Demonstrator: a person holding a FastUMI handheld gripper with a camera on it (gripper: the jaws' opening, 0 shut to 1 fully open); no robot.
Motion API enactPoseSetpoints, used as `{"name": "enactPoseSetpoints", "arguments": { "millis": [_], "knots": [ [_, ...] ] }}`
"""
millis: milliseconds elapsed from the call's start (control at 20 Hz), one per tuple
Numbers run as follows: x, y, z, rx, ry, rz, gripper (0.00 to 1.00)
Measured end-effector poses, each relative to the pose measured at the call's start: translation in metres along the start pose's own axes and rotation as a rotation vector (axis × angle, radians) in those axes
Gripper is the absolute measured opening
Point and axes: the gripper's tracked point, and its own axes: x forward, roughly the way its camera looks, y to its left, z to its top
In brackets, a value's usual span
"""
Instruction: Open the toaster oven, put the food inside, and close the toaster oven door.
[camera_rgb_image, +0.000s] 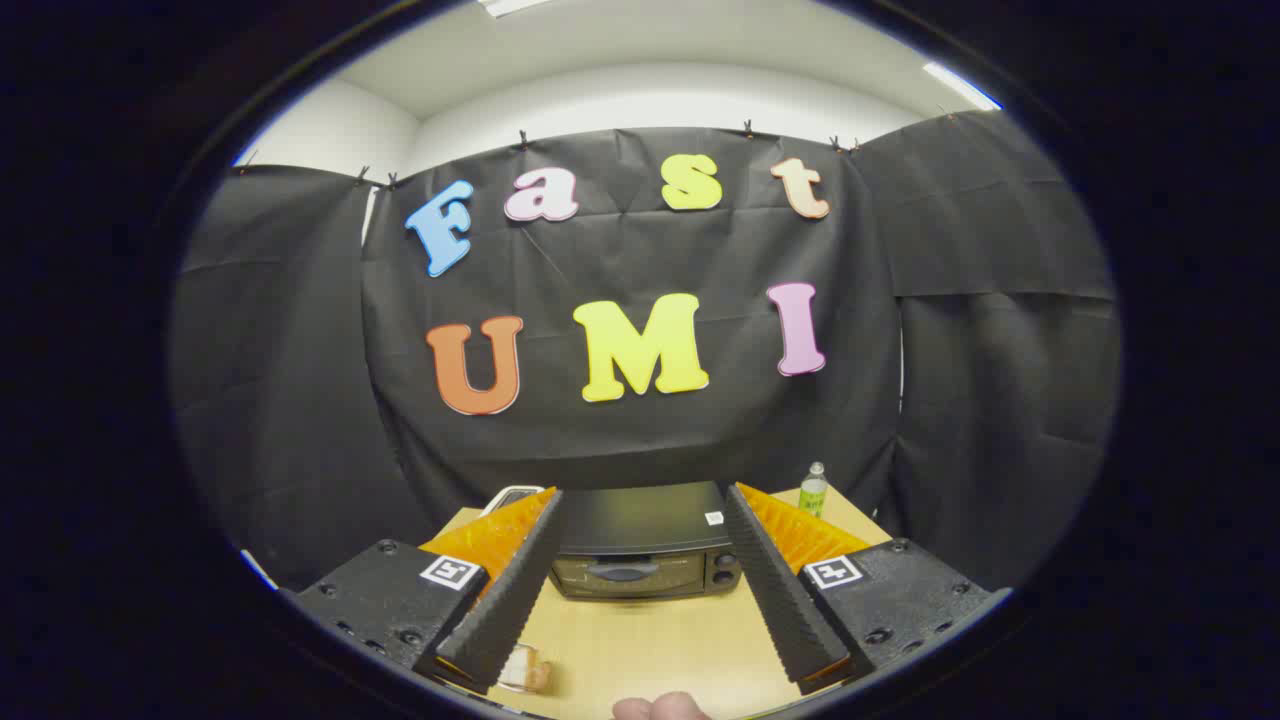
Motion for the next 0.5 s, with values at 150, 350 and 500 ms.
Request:
{"name": "enactPoseSetpoints", "arguments": {
  "millis": [150, 350, 500],
  "knots": [
    [0.0005, -0.0011, -0.0008, 0.008, 0.002, -0.003, 1.00],
    [-0.0014, -0.0032, -0.0026, 0.015, 0.006, -0.006, 1.00],
    [-0.0029, -0.0045, -0.0015, 0.013, 0.003, -0.011, 1.00]
  ]
}}
